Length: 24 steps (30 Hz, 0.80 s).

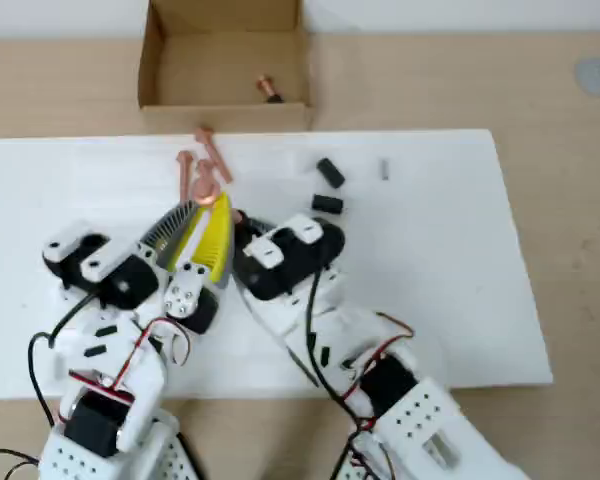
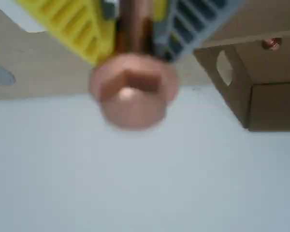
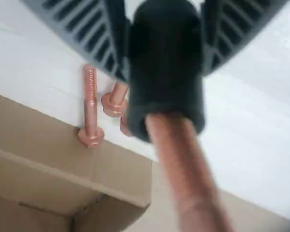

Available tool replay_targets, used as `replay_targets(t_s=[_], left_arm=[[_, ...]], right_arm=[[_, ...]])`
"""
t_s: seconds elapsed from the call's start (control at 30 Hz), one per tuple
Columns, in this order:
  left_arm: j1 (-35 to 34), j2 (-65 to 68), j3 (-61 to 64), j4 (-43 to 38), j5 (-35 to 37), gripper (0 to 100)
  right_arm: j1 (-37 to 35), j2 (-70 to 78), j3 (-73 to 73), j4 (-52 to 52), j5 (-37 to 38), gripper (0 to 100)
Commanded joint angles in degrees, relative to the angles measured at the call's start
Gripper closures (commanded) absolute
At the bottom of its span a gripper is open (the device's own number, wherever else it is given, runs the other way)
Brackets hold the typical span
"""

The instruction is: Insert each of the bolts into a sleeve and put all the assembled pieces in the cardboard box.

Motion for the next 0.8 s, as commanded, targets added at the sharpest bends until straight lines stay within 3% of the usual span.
replay_targets(t_s=[0.0,0.43,0.77], left_arm=[[-0.09,-0.04,-2.20,0.09,-0.09,90],[-0.26,-0.04,-6.07,0.35,-0.44,89],[-11.16,0.04,-10.37,0.35,-0.09,89]], right_arm=[[1.45,-1.19,-5.41,-1.49,-1.14,98.9],[1.36,-1.19,-5.41,-1.41,-2.81,98.9],[1.27,-1.19,-5.85,2.02,-2.81,98.9]])
